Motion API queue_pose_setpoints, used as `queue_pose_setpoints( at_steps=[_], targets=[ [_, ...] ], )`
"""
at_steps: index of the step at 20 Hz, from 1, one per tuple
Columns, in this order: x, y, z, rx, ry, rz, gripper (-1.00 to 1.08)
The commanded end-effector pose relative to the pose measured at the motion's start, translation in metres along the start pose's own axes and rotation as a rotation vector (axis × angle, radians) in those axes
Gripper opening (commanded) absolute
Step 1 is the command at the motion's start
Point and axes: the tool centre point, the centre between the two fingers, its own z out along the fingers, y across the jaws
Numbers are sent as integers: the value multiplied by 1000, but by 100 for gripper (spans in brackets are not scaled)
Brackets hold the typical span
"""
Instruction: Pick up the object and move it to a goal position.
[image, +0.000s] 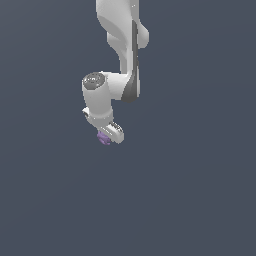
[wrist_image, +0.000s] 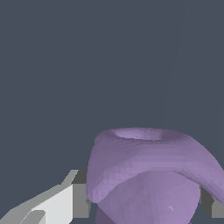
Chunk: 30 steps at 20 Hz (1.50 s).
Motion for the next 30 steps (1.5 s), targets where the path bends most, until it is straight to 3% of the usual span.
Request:
queue_pose_setpoints(
  at_steps=[1, 17, 30],
  targets=[
    [8, -3, -21, -1, 1, 1, -100],
    [67, -29, -165, -2, 1, 1, -100],
    [102, -45, -246, -1, 0, 0, -100]
  ],
)
